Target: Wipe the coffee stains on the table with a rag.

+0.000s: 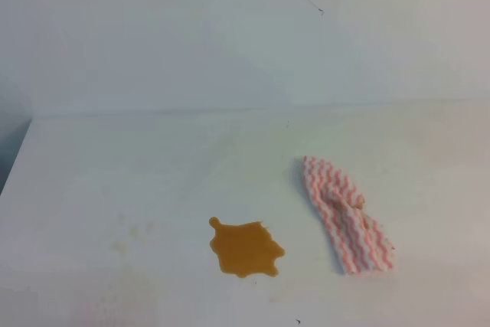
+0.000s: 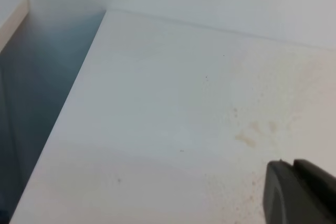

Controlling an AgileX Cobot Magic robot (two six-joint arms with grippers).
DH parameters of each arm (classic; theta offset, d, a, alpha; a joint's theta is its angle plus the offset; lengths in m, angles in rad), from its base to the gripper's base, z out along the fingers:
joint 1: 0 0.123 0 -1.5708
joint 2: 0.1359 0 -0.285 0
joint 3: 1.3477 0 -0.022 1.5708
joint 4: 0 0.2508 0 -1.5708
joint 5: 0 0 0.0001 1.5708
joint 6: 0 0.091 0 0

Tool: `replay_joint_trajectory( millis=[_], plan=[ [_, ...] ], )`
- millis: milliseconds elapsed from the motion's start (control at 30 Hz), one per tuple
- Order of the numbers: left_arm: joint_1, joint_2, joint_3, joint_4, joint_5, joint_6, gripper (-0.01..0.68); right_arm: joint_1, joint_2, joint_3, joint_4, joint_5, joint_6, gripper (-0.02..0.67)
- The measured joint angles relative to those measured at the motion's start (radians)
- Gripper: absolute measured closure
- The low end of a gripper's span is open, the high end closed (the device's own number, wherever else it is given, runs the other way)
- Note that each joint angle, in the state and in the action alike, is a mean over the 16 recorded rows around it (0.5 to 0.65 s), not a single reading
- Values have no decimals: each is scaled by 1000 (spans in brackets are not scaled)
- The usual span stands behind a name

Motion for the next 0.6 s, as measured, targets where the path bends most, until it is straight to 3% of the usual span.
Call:
replay_joint_trajectory(
  millis=[600],
  plan=[
    [0, 0, 0, 0, 0, 0, 672, 0, 0, 0, -274, -2, -93, 652]
  ],
)
